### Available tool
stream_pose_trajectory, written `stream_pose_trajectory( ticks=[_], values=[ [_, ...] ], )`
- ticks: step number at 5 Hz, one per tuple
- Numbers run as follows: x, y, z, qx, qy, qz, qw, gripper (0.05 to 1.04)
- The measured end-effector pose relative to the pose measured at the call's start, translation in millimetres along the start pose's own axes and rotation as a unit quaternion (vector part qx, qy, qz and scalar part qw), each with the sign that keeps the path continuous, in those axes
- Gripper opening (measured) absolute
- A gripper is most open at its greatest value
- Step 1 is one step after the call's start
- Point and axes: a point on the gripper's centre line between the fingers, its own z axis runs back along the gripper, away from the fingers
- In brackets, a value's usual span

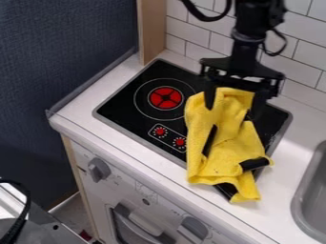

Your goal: Unfold the cloth from right to left

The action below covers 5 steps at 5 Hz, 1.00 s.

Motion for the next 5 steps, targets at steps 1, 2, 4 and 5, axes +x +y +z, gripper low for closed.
stream_pose_trajectory(
  ticks=[1, 2, 4, 5],
  values=[
    [-5, 11, -11, -0.002, 0.011, 0.016, 0.9998, 1.004],
    [-12, 16, -17, 0.012, 0.018, 0.024, 0.9995, 1.004],
    [-15, 14, -23, -0.004, 0.016, 0.016, 0.9997, 1.004],
    [-10, 24, -38, -0.001, 0.024, 0.031, 0.9992, 1.004]
  ],
)
